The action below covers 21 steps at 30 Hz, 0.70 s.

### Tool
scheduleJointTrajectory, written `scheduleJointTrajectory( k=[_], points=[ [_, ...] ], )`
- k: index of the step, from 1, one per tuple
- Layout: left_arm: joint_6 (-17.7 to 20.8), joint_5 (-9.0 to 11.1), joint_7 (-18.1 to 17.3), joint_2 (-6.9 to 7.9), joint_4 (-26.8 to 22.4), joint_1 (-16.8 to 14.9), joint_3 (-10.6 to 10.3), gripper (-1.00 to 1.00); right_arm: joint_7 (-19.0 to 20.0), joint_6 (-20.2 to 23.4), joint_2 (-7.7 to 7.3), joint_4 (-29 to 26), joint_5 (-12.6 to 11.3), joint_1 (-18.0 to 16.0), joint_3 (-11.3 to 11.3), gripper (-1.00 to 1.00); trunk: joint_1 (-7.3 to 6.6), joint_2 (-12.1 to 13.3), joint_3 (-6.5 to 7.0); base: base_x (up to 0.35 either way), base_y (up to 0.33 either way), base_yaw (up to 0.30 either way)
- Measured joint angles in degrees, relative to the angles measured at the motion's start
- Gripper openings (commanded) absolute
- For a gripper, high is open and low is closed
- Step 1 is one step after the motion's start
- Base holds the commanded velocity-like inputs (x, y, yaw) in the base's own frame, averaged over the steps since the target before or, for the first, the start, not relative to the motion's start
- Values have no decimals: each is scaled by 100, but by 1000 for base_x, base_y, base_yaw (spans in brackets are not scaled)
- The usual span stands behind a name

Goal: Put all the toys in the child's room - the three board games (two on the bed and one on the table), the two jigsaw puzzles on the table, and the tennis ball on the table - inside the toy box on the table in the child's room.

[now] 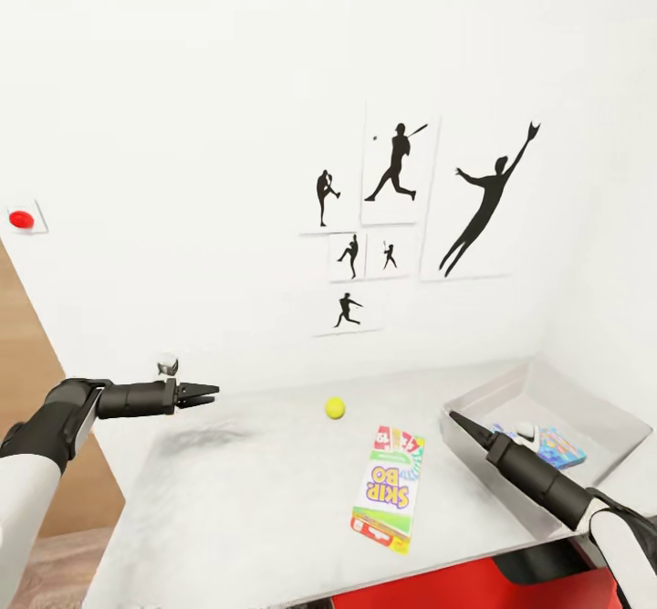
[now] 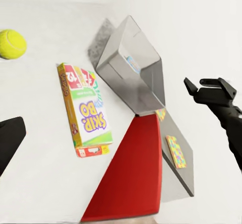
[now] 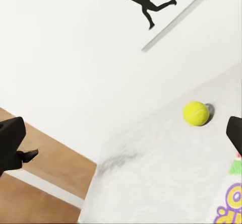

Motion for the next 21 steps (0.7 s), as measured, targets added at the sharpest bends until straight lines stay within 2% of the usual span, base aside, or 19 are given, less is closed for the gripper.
scheduleJointTrajectory(
  k=[7,16,19,21],
  points=[
    [0,1,0,-1,1,-1,0,100,-530,44,-3,-11,-17,-31,82,100,-1,0,-18,0,124,78],
    [0,0,0,-1,2,0,0,100,-620,40,8,-24,-17,-46,141,100,-1,1,-19,0,7,2],
    [0,0,0,3,2,-1,0,100,-946,44,16,-132,-24,-78,343,100,-1,1,-19,0,0,0],
    [0,0,1,5,2,0,0,100,-1299,56,20,-200,-31,-145,531,100,0,1,-19,0,0,0]
  ],
)
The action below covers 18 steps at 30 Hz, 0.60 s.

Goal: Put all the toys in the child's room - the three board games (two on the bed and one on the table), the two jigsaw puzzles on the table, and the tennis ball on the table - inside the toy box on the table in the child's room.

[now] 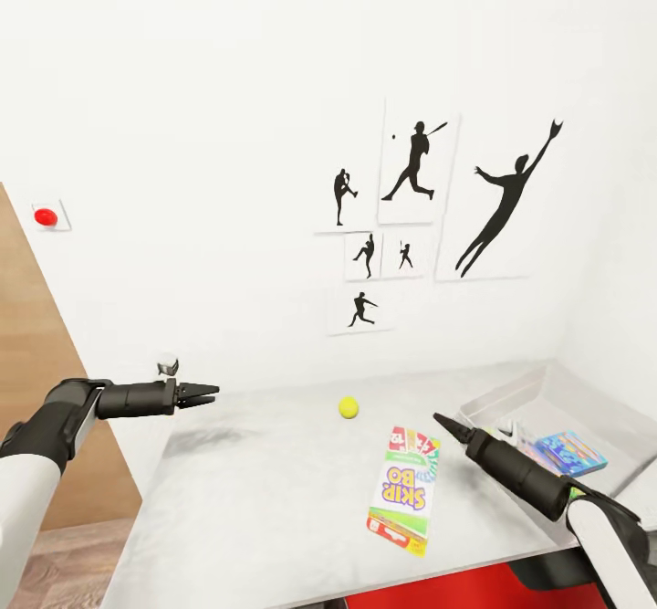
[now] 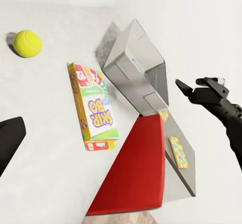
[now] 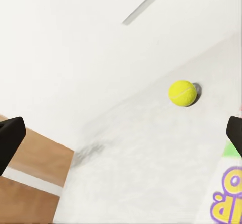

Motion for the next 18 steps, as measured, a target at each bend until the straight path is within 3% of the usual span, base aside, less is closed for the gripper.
scheduleJointTrajectory(
  k=[3,7,10,13,18],
  points=[
    [0,0,0,-4,0,0,-2,100,-649,42,30,-43,-23,-267,313,100,0,0,0,0,0,0],
    [0,0,0,-6,1,0,-3,100,-1815,564,117,21,-32,-1091,760,100,0,1,0,0,0,0],
    [0,0,0,-6,1,0,-3,100,-2652,1146,328,320,14,-1752,993,100,0,1,0,0,0,0],
    [-1,-5,1,-10,1,-1,-5,100,-3771,1671,718,1172,18,-2622,1112,100,1,2,1,0,15,0],
    [0,-8,0,-10,0,-1,-4,100,-4819,1901,1078,2078,17,-3272,1184,100,0,0,0,0,124,0]
  ],
)
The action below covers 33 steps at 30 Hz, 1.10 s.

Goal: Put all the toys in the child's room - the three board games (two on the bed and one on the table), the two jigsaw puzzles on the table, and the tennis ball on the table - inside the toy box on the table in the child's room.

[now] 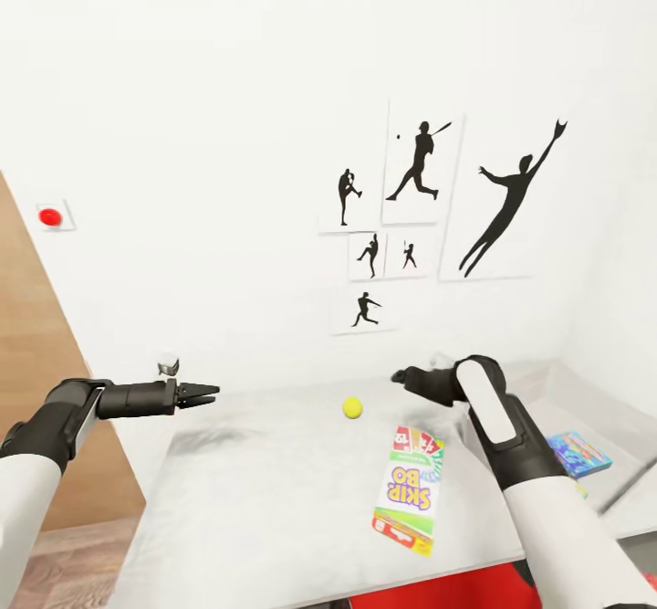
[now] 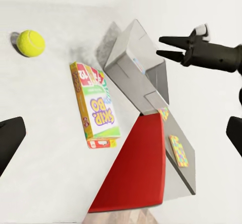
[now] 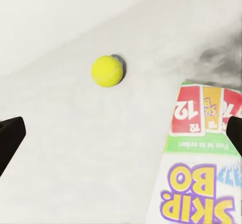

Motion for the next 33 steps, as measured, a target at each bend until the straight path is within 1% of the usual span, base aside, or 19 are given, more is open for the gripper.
scheduleJointTrajectory(
  k=[2,5,16,24,27,29,33],
  points=[
    [0,4,0,7,0,0,2,100,-216,45,86,151,4,-106,12,100,0,0,0,0,76,0],
    [0,6,0,12,0,0,4,100,-327,71,138,260,9,-166,23,100,0,0,0,0,27,0],
    [0,8,0,13,0,1,4,100,-406,42,157,300,29,-208,32,100,0,0,0,3,-1,12],
    [-3,5,-1,6,-2,3,-3,100,-418,44,152,405,36,-274,40,100,0,1,-17,33,-40,207],
    [-7,5,-1,5,-1,5,-4,100,-438,42,145,686,37,-388,46,100,0,3,-31,5,-8,225],
    [-6,6,-1,5,-1,9,-4,100,-519,37,139,1007,43,-493,60,100,0,4,-44,2,-3,185],
    [-5,8,0,5,0,12,-2,100,-716,23,85,1399,48,-597,68,100,-1,6,-74,1,-1,135]
  ],
)
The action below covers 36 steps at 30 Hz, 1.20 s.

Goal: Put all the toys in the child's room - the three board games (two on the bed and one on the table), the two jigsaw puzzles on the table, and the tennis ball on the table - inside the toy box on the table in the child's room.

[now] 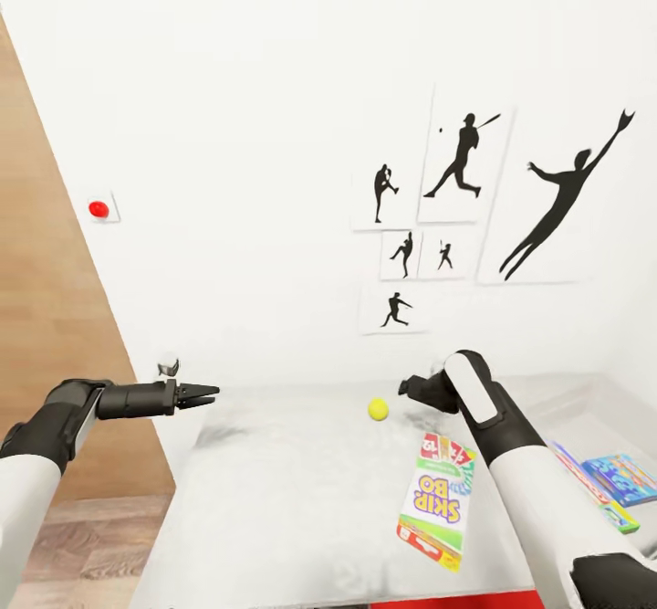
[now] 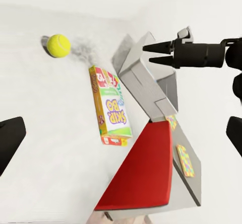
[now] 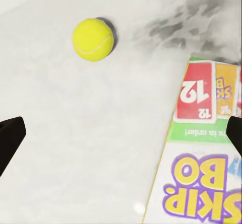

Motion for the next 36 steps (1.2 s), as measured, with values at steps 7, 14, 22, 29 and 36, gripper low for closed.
scheduleJointTrajectory(
  k=[7,14,22,29,36],
  points=[
    [-2,-3,0,-1,1,0,1,100,-81,-11,-62,114,-6,-15,1,100,0,0,-64,0,0,30],
    [-3,-2,1,-2,3,-2,2,100,-91,-14,-215,385,-4,6,-8,100,0,0,-123,0,0,-135],
    [-3,-2,1,-2,3,-2,6,100,-92,-161,-280,528,-6,7,-4,100,0,0,-178,0,0,-202],
    [-3,-3,1,1,3,-2,6,100,-93,-215,-279,643,-3,8,-4,100,0,0,-226,0,0,-208],
    [-3,-2,1,1,3,-2,7,100,-93,-249,-270,768,2,7,-7,100,0,-1,-277,0,0,-182]
  ],
)
